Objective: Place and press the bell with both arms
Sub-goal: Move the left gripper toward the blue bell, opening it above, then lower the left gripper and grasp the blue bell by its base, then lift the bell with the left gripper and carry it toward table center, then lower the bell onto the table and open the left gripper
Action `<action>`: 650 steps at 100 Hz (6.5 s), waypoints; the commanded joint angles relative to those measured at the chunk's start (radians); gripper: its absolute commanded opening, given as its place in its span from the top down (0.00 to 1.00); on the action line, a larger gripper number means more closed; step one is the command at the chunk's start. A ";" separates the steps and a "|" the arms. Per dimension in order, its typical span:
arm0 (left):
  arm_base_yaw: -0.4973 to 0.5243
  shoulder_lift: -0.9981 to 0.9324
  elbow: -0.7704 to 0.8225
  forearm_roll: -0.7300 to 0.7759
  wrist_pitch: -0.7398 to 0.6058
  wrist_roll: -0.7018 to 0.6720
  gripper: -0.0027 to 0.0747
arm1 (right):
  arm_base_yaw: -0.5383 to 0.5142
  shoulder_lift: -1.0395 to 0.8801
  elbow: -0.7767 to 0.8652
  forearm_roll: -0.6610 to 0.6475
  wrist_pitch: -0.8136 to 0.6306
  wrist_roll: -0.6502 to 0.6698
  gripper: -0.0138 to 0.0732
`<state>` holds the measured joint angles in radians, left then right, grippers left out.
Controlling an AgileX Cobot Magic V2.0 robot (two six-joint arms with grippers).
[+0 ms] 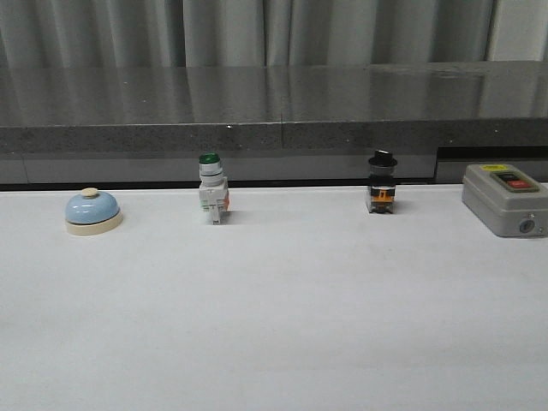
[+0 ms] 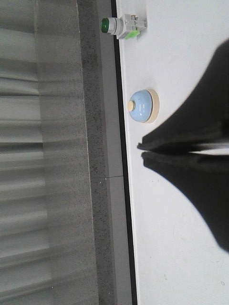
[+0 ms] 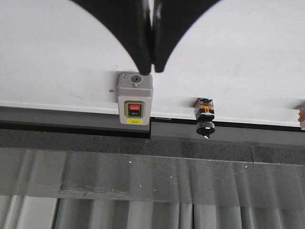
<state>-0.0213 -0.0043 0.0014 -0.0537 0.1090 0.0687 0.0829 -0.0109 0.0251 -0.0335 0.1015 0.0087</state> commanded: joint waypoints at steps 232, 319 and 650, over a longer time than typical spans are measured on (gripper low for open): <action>0.001 1.120 -0.920 -0.194 0.502 0.000 0.14 | -0.005 -0.015 -0.013 0.000 -0.085 -0.009 0.91; -0.081 1.819 -1.378 -0.183 0.489 0.004 0.14 | -0.005 -0.015 -0.013 0.000 -0.085 -0.009 0.91; -0.673 2.108 -1.609 -0.185 0.580 0.072 0.99 | -0.005 -0.015 -0.013 0.000 -0.085 -0.009 0.91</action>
<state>-0.6854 2.1486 -1.5814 -0.2231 0.7149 0.1397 0.0829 -0.0109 0.0251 -0.0335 0.0994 0.0087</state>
